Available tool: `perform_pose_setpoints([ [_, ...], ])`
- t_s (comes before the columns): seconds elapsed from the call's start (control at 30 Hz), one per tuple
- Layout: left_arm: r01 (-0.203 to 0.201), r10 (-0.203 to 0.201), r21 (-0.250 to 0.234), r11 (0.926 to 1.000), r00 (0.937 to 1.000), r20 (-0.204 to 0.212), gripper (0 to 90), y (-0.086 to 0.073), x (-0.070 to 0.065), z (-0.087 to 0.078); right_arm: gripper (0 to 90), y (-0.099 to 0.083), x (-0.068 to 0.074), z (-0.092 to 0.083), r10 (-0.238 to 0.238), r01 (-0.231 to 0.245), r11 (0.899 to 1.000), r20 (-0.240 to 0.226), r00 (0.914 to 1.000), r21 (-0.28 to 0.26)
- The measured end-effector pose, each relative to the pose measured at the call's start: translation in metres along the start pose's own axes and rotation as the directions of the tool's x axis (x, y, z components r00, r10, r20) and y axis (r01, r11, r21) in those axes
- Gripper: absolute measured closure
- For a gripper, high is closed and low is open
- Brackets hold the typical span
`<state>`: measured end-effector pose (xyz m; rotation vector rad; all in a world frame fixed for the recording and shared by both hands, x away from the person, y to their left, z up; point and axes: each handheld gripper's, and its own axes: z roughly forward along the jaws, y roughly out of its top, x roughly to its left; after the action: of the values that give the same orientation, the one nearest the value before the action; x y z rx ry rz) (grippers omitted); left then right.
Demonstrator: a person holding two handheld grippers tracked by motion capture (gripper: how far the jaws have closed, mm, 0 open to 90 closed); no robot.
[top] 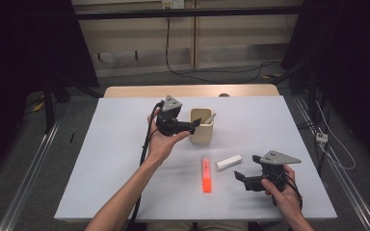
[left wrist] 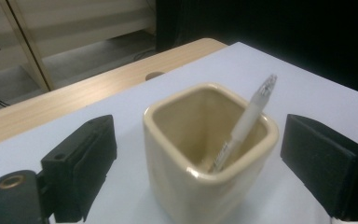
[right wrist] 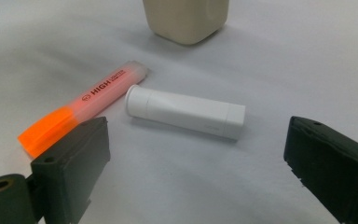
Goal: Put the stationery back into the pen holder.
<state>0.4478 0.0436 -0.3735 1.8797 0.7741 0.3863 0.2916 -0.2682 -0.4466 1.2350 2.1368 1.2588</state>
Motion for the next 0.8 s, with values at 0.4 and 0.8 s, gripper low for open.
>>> perform_pose_setpoints([
  [0.4,-0.003,0.007,0.055,0.9985,0.9973,-0.074,6.1,-0.040,0.016,-0.048,10.2,0.006,0.001,0.001,-0.022,0.023,0.999,-0.038,0.9991,0.046],
  [0.8,-0.020,0.026,0.123,0.9922,0.9985,-0.047,6.2,-0.085,0.005,-0.096,10.1,0.014,0.001,0.001,-0.027,0.032,0.995,-0.055,0.9981,0.097],
])
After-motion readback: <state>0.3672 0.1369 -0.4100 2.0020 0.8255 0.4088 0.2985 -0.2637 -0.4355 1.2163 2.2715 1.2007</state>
